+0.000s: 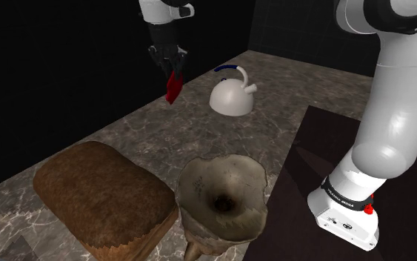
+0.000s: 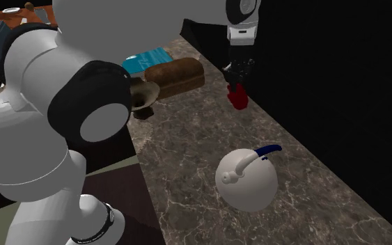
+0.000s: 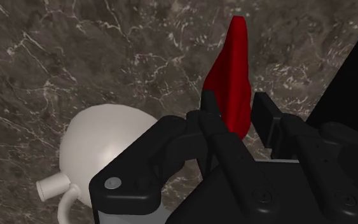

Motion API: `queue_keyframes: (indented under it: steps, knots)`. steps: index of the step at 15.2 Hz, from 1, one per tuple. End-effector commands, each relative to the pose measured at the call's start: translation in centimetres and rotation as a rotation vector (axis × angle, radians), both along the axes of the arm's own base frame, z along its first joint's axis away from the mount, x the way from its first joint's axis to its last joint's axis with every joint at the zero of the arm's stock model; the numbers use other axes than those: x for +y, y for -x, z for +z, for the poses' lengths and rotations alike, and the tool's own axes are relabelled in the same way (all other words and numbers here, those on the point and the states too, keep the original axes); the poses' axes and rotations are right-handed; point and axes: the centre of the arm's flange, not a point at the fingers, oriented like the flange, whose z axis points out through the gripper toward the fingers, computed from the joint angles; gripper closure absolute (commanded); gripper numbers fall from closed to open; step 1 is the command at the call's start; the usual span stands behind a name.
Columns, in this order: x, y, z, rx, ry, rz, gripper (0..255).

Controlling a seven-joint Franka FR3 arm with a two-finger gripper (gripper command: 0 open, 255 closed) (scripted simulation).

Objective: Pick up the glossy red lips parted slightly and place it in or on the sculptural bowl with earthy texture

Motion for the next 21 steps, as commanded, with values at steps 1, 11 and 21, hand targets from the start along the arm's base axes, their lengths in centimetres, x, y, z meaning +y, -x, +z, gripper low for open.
queue_keyframes:
  steps: [1,11,21]
  knots:
    - [-0.1,0.0,1.0,0.000,0.000,0.000,255]
    - [-0.1,0.0,6.3,0.000,0.000,0.000,255]
    - [2.1,4.8,9.5,0.000,0.000,0.000,255]
